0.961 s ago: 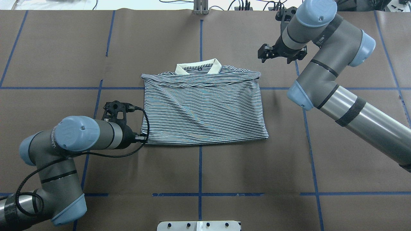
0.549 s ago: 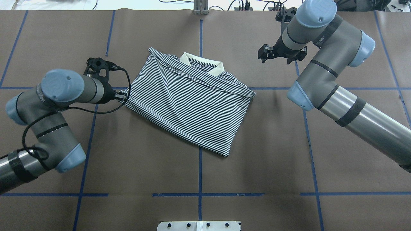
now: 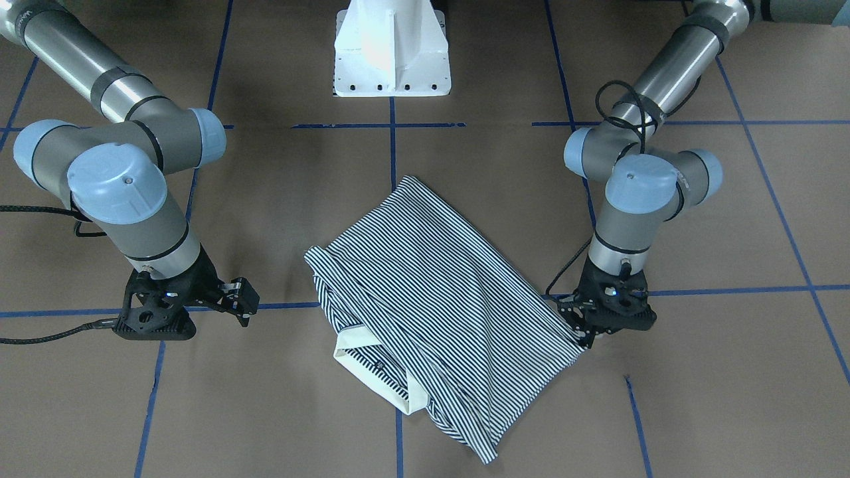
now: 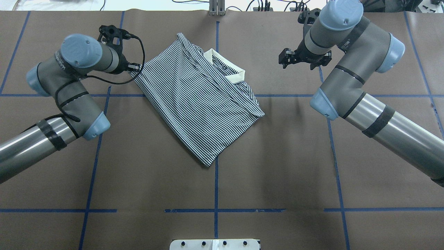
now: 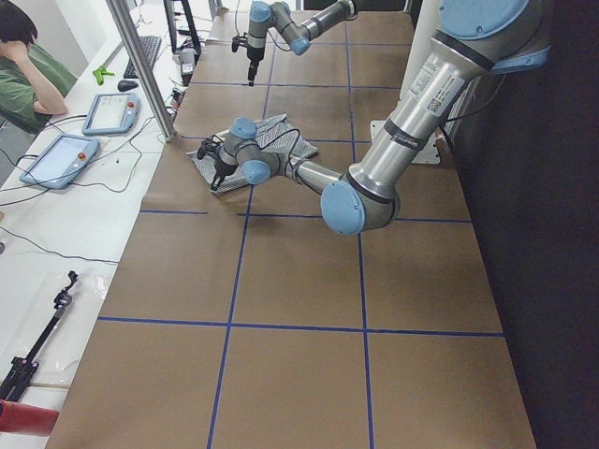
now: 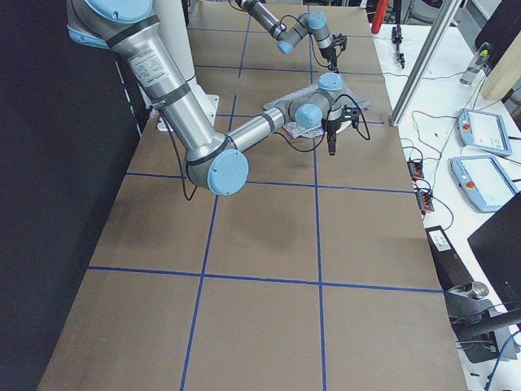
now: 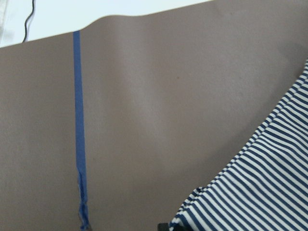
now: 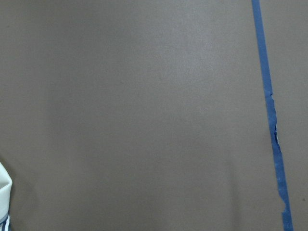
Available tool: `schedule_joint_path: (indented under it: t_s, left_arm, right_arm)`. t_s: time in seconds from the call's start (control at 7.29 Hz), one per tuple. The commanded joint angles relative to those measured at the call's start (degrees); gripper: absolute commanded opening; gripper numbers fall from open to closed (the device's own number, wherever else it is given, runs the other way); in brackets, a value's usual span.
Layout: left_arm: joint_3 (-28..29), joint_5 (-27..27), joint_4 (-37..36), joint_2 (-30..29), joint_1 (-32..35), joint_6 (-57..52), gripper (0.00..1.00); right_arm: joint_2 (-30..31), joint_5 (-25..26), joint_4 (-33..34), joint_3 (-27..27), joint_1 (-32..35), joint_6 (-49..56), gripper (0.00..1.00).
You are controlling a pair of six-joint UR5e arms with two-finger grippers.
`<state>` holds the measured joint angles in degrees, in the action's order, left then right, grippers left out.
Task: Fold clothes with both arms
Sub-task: 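Grasp the side edge with the left gripper and drag the shirt, rotating it, then move the right gripper to the collar while the left gripper holds the edge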
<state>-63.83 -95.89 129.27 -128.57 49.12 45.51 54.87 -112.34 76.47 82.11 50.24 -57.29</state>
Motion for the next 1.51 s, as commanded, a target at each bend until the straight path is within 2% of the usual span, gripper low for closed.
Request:
schedule_joint_path:
  t_s: [0.0,0.14,0.27,0.41,0.55,0.82,1.1,1.37]
  left_arm:
    - [7.04,2.90,4.39,-2.84,0.63,-0.77,0.00]
    - [6.61,2.81,4.58,-1.44,0.63,-1.12,0.28]
    - [6.52,2.81,6.24,-0.29,0.71,-6.00,0.74]
    - [6.52,2.46,7.65,-0.02,1.32,-8.74,1.00]
    - [6.35,2.37,7.75,-0.02,1.42,-8.77,1.00]
    - [5.30,-0.17,8.01,0.94,1.42,-8.69,1.00]
    - [4.85,-0.26,8.63,1.39,1.42,-8.60,1.00]
    - [4.85,-1.31,8.63,1.56,1.42,-8.42,1.00]
  right_arm:
    - [-0.20,0.79,-0.09,-0.02,-0.49,-2.45,1.00]
    - [-0.64,1.85,0.00,-0.11,-1.36,-3.43,1.00]
    - [-1.16,2.47,-0.61,-0.20,-2.68,-6.48,1.00]
    - [-2.30,4.65,-3.40,-0.98,-4.69,-11.47,1.00]
    - [-4.14,10.41,-5.78,-2.30,-7.24,-17.88,0.98]
    - [-10.81,19.30,-8.50,-10.00,-12.51,-32.37,0.77]
    - [-14.24,23.55,-10.90,-15.46,-14.64,-37.44,0.61]
    - [-15.14,25.32,-10.90,-16.98,-15.52,-37.98,0.58]
